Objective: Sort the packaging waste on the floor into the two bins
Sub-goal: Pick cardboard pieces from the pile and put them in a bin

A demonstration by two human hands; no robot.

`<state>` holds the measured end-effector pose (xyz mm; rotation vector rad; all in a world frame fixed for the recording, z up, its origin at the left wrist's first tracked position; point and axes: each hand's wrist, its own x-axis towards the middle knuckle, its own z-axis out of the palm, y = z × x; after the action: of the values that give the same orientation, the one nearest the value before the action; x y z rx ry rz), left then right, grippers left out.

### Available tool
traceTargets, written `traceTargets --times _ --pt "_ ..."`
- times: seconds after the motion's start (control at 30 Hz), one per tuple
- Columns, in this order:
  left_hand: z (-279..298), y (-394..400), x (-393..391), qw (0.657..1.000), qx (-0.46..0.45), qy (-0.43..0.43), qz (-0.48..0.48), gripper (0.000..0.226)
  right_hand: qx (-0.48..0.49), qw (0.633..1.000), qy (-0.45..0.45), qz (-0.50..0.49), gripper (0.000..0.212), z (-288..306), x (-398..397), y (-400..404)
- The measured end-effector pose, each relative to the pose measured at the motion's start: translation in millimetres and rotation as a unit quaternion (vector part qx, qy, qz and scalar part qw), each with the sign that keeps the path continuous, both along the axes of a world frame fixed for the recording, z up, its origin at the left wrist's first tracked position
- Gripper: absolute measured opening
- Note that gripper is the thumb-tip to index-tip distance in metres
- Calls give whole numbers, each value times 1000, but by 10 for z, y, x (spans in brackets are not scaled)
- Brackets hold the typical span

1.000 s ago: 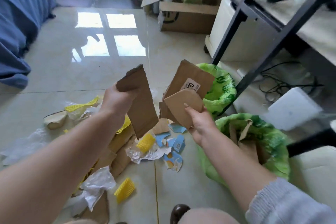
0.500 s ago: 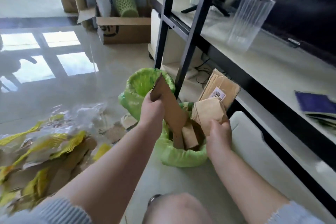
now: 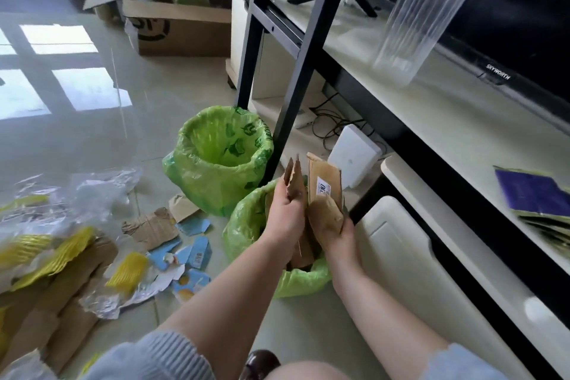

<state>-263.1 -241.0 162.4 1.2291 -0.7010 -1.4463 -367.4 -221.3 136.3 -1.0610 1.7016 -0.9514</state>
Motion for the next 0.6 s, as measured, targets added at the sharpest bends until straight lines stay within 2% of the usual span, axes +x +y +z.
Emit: traceTargets --times 0.07,0.17,0.23,0.33,0.4,0.53,0.6 --pt "-109 11 -17 999 8 -22 -47 42 13 998 37 56 22 -120 48 -53" --pt "-195 21 62 995 21 -55 -81 45 51 985 74 146 34 -187 76 -131" --pt "-185 -12 173 995 41 -41 -84 44 75 974 108 183 39 -210 34 -192" --pt "-165 -70 295 996 70 -13 -58 19 85 954 203 204 47 -250 -47 -269" --pt "-204 -78 319 994 95 -28 -45 24 85 933 266 227 47 -272 -77 -290" --pt "-343 -35 273 982 151 -87 -78 28 88 864 401 290 40 -333 -113 -310" --pt "-360 -19 250 974 157 -129 -101 30 108 839 438 303 39 -380 -132 -325"
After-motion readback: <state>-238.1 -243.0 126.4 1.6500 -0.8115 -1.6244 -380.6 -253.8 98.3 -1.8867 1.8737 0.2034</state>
